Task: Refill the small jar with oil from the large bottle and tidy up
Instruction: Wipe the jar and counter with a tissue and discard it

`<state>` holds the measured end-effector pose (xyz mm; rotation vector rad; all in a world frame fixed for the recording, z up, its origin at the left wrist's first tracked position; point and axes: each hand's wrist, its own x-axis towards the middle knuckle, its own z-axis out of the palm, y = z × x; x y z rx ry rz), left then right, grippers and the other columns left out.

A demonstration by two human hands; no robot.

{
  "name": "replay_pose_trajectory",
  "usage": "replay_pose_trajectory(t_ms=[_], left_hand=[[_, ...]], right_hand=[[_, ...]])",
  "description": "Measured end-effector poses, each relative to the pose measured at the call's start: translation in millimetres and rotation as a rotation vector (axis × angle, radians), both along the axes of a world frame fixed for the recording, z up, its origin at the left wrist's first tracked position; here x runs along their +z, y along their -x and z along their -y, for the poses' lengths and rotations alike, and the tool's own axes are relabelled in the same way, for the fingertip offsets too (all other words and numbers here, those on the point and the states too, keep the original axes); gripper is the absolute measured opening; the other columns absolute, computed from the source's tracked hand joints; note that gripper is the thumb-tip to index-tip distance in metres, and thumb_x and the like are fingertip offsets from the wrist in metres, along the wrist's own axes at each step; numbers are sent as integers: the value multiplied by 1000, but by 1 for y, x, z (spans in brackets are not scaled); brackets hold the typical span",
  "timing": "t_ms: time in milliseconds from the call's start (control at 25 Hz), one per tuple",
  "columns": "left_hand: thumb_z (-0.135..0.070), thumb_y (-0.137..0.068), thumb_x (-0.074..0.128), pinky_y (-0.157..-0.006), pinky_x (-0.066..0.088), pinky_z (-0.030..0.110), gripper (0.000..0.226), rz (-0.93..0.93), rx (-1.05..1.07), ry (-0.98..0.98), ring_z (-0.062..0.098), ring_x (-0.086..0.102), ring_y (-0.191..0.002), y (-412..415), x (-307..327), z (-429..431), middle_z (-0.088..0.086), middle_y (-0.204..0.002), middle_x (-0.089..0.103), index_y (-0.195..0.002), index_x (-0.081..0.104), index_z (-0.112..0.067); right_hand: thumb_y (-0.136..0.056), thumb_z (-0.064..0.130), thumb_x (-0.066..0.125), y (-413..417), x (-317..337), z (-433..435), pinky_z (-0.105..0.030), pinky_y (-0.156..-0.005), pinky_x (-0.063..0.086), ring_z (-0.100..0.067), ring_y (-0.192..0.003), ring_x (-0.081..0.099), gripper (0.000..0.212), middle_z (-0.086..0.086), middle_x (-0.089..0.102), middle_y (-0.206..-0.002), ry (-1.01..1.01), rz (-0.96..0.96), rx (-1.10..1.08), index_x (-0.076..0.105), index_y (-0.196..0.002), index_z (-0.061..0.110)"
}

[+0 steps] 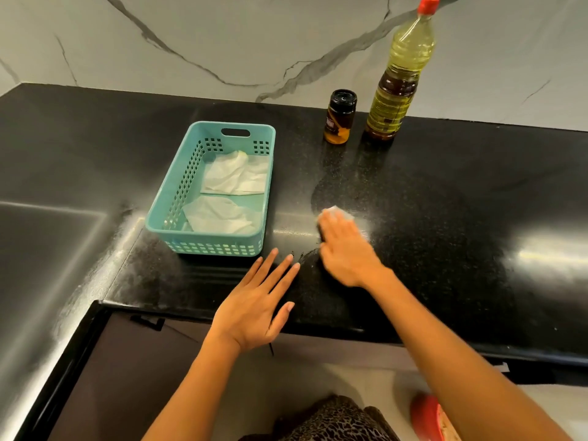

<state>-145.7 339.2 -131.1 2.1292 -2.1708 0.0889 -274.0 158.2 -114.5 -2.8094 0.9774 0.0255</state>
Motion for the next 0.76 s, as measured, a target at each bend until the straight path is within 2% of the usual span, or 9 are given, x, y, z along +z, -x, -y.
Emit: replay_pose_trajectory(t_ms=[120,200,320,400,520,560,640,680,760], left_hand=[[-44,-95,19,-112,19,42,61,-17,15,7,30,13,-143,-2,-1,-1,9,-151,29,-144,26,-9],[-45,-95,16,-112,19,42,63,-22,20,12,30,13,-142,-2,-1,0,9,-150,29,-144,27,-8],[-45,-94,17,-111,21,42,62,-29,12,25,31,15,-142,-1,-2,0,10,-150,30,-143,28,-8],[-44,-95,19,-111,22,43,61,-26,11,29,31,15,-142,-1,-2,0,10,-150,31,-143,29,-8],[-43,-94,25,-111,22,43,60,-23,11,34,32,16,-142,-2,-1,0,11,-149,32,-142,31,-8],[-43,-93,28,-111,23,43,60,-20,10,36,32,16,-141,-2,-1,0,11,-149,33,-142,31,-8],[-43,-92,30,-111,23,44,60,-19,14,40,33,17,-141,-2,1,1,12,-148,34,-141,33,-8],[-43,-92,29,-111,23,44,60,-19,16,45,33,17,-141,-2,1,1,12,-148,34,-141,34,-8],[-44,-93,25,-111,23,44,61,-19,20,48,33,17,-141,-3,-1,0,12,-148,33,-142,33,-7]], right_hand=[[-81,39,2,12,-1,-49,-31,-116,-12,-16,-142,-15,72,-1,-10,-154,-47,58,285,2,-148,12],[-82,35,12,42,-1,-47,-28,-115,-10,-15,-143,-12,69,2,-6,-154,-65,110,332,6,-148,13],[-75,36,7,55,-3,17,-26,-115,-11,-21,-144,-5,77,-6,2,-156,-17,62,130,10,-147,10],[-75,38,3,28,-2,70,-33,-117,-6,-23,-144,-3,79,-10,4,-156,-49,7,-29,11,-147,7],[-81,34,15,-41,4,89,-40,-117,3,-27,-143,4,70,-14,14,-153,-82,-9,-102,20,-144,5],[-84,33,16,-58,5,77,-40,-117,2,-27,-143,3,67,-15,13,-154,-77,-11,-51,20,-144,4],[-84,39,8,-68,4,35,-37,-117,-5,-23,-144,-6,71,-10,-1,-157,-64,-22,124,9,-148,7],[-80,42,2,-60,2,12,-35,-117,-8,-20,-143,-10,75,-4,-6,-156,-49,-3,221,5,-148,10],[-77,40,3,-24,-1,-14,-30,-116,-11,-15,-143,-11,76,4,-9,-153,-88,52,360,4,-148,14]])
